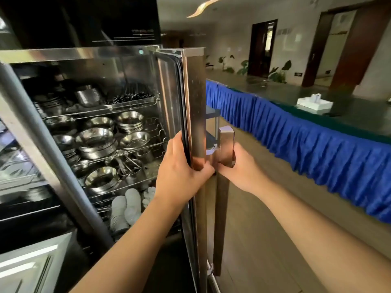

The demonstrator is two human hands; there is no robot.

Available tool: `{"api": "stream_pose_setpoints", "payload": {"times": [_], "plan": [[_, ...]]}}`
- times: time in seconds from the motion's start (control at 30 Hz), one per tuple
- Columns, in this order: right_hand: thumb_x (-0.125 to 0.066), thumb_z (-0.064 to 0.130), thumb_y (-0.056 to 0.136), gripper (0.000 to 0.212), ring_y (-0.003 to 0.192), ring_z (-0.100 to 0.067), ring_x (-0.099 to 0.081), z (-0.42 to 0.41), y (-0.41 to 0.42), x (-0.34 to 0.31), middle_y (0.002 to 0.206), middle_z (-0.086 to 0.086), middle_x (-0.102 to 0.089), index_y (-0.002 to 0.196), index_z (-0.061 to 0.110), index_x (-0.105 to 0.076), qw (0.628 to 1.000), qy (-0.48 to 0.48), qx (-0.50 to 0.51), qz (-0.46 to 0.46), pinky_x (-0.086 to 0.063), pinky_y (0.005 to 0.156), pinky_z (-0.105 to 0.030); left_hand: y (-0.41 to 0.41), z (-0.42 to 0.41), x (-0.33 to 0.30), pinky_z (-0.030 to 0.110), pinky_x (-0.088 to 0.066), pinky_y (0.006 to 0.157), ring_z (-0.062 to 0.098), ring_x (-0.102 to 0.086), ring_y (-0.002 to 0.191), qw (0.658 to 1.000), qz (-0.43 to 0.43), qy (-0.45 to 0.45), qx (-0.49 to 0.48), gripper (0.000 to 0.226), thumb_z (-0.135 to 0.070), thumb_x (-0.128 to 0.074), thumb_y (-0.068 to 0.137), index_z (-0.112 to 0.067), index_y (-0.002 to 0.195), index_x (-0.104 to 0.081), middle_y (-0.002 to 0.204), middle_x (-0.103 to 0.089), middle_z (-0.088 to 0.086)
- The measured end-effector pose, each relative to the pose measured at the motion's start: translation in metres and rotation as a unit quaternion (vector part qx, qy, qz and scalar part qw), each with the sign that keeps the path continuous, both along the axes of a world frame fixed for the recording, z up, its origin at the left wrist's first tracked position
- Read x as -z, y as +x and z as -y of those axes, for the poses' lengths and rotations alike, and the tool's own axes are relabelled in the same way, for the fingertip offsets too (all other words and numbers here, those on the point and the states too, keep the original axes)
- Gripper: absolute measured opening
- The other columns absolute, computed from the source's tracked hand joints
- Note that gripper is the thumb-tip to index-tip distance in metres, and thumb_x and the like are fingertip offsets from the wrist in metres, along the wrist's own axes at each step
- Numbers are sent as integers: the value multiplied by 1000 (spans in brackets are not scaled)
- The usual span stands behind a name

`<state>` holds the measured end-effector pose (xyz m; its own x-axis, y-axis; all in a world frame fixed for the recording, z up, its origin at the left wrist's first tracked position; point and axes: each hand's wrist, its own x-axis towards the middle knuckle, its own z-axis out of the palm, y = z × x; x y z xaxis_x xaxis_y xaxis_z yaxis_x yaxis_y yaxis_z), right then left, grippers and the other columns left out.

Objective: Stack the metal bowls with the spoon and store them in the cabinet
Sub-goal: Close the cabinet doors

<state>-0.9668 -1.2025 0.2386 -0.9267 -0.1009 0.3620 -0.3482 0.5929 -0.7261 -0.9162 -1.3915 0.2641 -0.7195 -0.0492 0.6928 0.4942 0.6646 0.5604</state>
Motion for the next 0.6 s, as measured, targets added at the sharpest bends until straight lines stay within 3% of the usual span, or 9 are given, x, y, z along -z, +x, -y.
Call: {"api": "stream_pose_setpoints", "payload": {"times": [0.07, 0.17, 0.27, 0.33, 0.4, 0.47, 0.53, 0.6], "plan": [[-73, 61, 73, 47, 95, 26, -52, 17, 5, -1, 105, 50, -53, 110, 60, -45, 1000, -15, -26, 0, -45, 66, -14, 10, 17, 1, 18, -47, 67, 5, -60, 91, 1000, 6, 0, -19, 66, -50, -72, 70, -26, 127, -46, 107, -54, -12], [-69, 66, 63, 51, 97, 25, -54, 40, 11, -3, 105, 52, -53, 107, 68, -42, 998, -36, -59, 4, -45, 68, -13, 23, 41, 1, 19, -45, 69, 7, -60, 93, 998, 10, -2, -58, 61, -46, -72, 71, -26, 124, -47, 105, -60, -9], [-70, 66, 62, 66, 94, 16, -59, 66, 13, 0, 102, 51, -55, 121, 62, -41, 994, -47, -103, 11, -46, 75, -16, 34, 66, 0, 33, -53, 72, 12, -60, 93, 995, 10, 1, -103, 60, -45, -76, 74, -22, 123, -50, 108, -61, -7], [-74, 62, 64, 70, 93, 18, -55, 83, 16, 2, 100, 53, -54, 126, 58, -41, 990, -48, -133, 18, -43, 76, -14, 41, 83, 0, 38, -55, 75, 13, -61, 94, 992, 9, 4, -128, 57, -46, -77, 76, -23, 121, -52, 107, -62, -8], [-80, 52, 71, 68, 93, 20, -55, 101, 18, 5, 100, 45, -57, 127, 57, -43, 985, -48, -165, 33, -41, 75, -12, 47, 100, 0, 30, -53, 76, 7, -60, 96, 989, 11, 3, -150, 52, -47, -76, 77, -29, 119, -52, 106, -62, -12], [-82, 45, 75, 64, 91, 22, -56, 118, 19, 6, 100, 41, -57, 125, 59, -45, 978, -50, -193, 57, -41, 72, -10, 51, 116, -1, 10, -43, 70, -5, -57, 96, 983, 6, -12, -181, 42, -46, -74, 77, -42, 108, -46, 100, -59, -20], [-83, 44, 76, 62, 91, 17, -59, 137, 17, 7, 103, 33, -61, 129, 48, -52, 970, -62, -221, 86, -42, 71, -12, 54, 133, -4, 7, -38, 65, -12, -55, 92, 978, 13, -16, -210, 42, -46, -72, 77, -50, 104, -41, 97, -57, -25], [-83, 41, 77, 57, 95, 4, -62, 158, 15, 6, 107, 22, -65, 128, 35, -58, 963, -66, -236, 111, -48, 74, -20, 55, 151, -5, 9, -37, 67, -7, -57, 90, 973, 27, -15, -230, 40, -47, -71, 76, -50, 104, -43, 97, -59, -24]]}}
